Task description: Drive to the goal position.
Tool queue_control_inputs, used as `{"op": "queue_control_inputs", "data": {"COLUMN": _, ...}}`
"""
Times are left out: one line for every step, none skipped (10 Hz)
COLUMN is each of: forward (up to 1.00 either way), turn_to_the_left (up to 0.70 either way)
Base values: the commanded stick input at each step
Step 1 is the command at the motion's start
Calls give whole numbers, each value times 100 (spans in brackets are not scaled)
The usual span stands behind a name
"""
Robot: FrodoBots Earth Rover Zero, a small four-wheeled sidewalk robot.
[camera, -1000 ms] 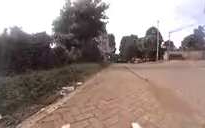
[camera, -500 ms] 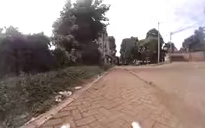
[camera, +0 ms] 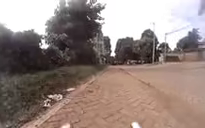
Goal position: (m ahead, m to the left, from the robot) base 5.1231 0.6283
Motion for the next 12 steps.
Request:
{"op": "queue_control_inputs", "data": {"forward": 50, "turn_to_the_left": 0}}
{"op": "queue_control_inputs", "data": {"forward": 50, "turn_to_the_left": 0}}
{"op": "queue_control_inputs", "data": {"forward": 50, "turn_to_the_left": 0}}
{"op": "queue_control_inputs", "data": {"forward": 50, "turn_to_the_left": 0}}
{"op": "queue_control_inputs", "data": {"forward": 50, "turn_to_the_left": 0}}
{"op": "queue_control_inputs", "data": {"forward": 50, "turn_to_the_left": 0}}
{"op": "queue_control_inputs", "data": {"forward": 50, "turn_to_the_left": -8}}
{"op": "queue_control_inputs", "data": {"forward": 50, "turn_to_the_left": -34}}
{"op": "queue_control_inputs", "data": {"forward": 50, "turn_to_the_left": -50}}
{"op": "queue_control_inputs", "data": {"forward": 50, "turn_to_the_left": -50}}
{"op": "queue_control_inputs", "data": {"forward": 50, "turn_to_the_left": -50}}
{"op": "queue_control_inputs", "data": {"forward": 50, "turn_to_the_left": -50}}
